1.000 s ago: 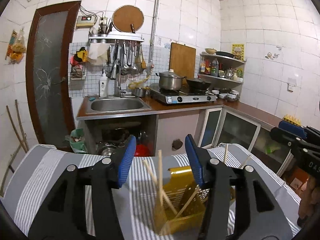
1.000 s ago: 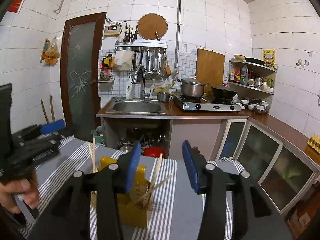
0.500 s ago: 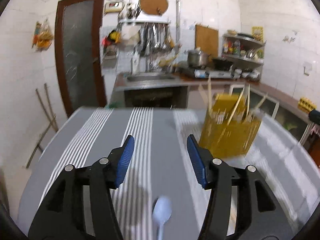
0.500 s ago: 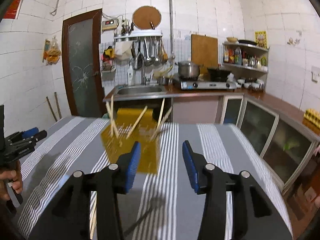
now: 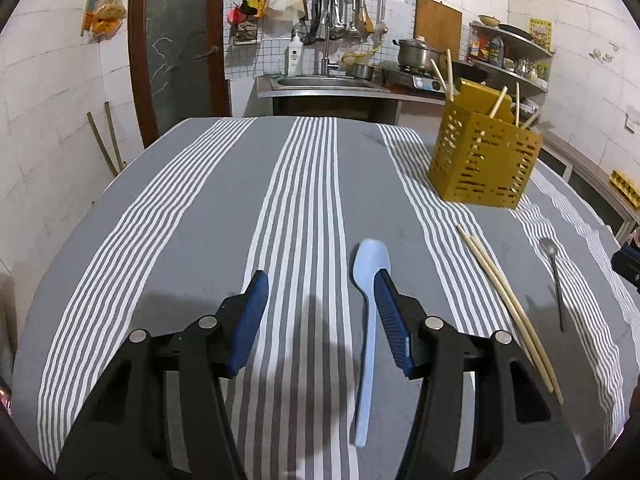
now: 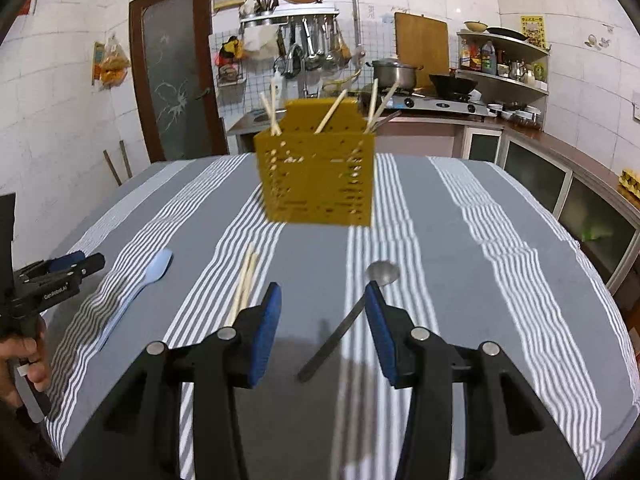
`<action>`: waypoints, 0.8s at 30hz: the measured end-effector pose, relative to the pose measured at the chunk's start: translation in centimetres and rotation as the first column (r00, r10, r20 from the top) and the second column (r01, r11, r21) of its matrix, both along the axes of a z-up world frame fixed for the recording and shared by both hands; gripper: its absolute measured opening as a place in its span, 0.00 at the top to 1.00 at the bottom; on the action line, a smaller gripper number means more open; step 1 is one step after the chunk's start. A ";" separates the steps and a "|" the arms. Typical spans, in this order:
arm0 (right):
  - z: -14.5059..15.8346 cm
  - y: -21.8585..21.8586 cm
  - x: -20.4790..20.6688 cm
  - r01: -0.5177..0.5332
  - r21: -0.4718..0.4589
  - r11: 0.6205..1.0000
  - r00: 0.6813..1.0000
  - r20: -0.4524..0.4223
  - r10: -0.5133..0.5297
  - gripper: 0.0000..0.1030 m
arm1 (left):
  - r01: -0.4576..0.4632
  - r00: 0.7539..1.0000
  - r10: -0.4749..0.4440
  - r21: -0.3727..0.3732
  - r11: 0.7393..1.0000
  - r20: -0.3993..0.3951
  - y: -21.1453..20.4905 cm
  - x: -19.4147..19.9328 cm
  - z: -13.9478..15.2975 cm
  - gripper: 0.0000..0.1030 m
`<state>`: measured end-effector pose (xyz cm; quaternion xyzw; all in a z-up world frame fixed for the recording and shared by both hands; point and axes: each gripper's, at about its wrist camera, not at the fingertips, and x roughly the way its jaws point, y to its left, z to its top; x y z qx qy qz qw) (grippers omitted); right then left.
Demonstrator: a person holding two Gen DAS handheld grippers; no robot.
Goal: Organize utensils
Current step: 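Move both tools back over the light blue spoon and remaining chopsticks, then grasp the light blue spoon with the left tool while the right tool grasps a chopstick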
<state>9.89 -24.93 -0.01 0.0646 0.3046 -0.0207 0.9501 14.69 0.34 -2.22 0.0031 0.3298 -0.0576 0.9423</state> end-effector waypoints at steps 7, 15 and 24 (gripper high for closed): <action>0.1 2.6 -0.5 -0.022 -0.024 0.999 1.000 -0.002 0.022 0.57 | 0.020 1.000 -0.020 -0.013 1.000 0.005 -0.6 -0.8 0.1 0.48; 0.1 3.7 -0.5 -0.035 -0.025 0.999 0.999 -0.012 0.035 0.57 | 0.029 1.000 -0.029 -0.006 1.000 0.010 -1.0 -1.2 0.0 0.48; -1.3 4.7 1.3 -0.071 -0.032 0.997 0.995 -0.070 0.068 0.57 | 0.030 0.999 -0.029 0.031 0.999 -0.040 -1.2 0.2 -0.8 0.48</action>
